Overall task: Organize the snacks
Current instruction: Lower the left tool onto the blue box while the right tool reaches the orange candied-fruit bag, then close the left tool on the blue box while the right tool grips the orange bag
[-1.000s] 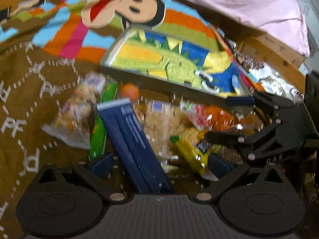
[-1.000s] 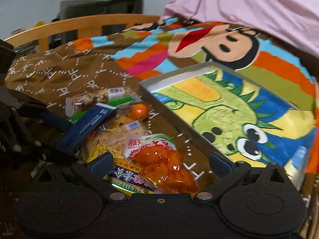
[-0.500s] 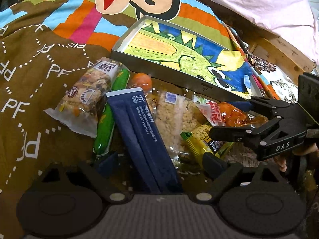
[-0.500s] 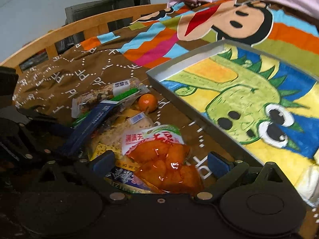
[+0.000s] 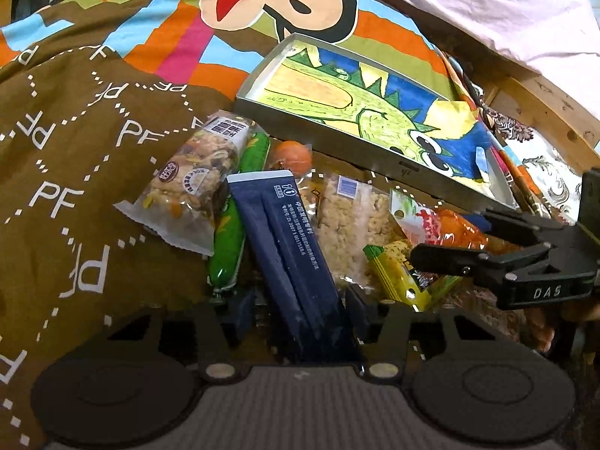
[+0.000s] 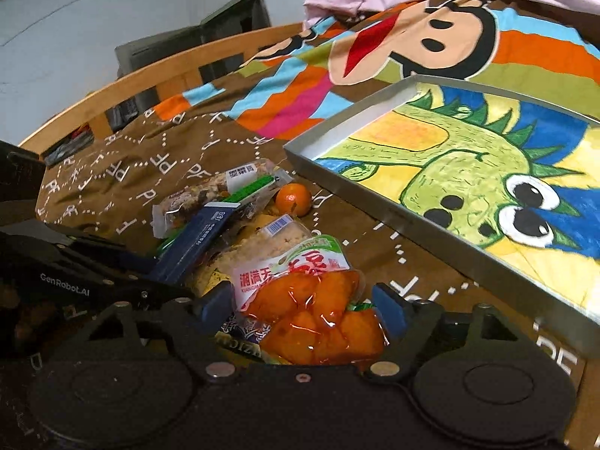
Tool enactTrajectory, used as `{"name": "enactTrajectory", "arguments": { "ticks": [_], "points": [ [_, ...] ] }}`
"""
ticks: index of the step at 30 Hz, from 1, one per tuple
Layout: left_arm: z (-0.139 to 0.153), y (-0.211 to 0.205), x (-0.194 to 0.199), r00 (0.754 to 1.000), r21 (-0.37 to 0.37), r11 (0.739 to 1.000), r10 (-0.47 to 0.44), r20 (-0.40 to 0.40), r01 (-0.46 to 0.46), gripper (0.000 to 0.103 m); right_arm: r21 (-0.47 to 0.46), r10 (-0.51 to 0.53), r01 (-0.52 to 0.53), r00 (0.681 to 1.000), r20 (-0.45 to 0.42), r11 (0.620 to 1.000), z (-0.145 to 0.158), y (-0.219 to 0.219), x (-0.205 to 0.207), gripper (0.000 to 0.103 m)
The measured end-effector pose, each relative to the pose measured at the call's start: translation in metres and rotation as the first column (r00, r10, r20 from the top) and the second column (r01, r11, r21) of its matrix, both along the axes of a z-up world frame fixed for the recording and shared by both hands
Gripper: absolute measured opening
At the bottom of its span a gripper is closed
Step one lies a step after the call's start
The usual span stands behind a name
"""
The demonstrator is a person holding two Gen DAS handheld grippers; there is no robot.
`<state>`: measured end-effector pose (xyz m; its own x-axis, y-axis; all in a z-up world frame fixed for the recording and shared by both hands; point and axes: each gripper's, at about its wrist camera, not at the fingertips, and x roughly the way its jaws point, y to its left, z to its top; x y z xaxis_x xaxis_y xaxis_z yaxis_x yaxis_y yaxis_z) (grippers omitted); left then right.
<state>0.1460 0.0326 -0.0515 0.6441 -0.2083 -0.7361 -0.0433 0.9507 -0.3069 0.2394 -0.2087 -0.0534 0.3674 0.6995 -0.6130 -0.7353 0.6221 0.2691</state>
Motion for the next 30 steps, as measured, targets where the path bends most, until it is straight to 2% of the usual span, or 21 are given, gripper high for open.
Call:
{"name": "enactTrajectory", "arguments": {
  "ticks": [8,12,23,30],
  "points": [
    [0.002,0.002,-0.009,1.000,-0.038,0.999,0.002,0.019,-0.002,0.054,-0.001,-0.086,0.086,0.996,0.028,0.996,0.002,-0.005,-0.017,0.071],
    [0.002,0.005,-0.015,0.999,-0.067,0.998,-0.004,0.034,0.006,0.054,-0.012,-0.118,0.118,0.991,0.058,0.993,0.005,-0.006,-0.027,0.070],
    [0.006,0.005,-0.029,0.997,-0.077,0.997,-0.021,0.078,0.027,0.054,-0.043,-0.225,0.234,0.962,0.154,0.971,0.014,-0.006,-0.047,0.069],
    [0.006,0.005,-0.039,0.996,-0.076,0.996,-0.033,0.087,0.040,0.054,-0.025,-0.258,0.263,0.958,0.123,0.964,0.015,-0.009,-0.052,0.069]
  ]
}}
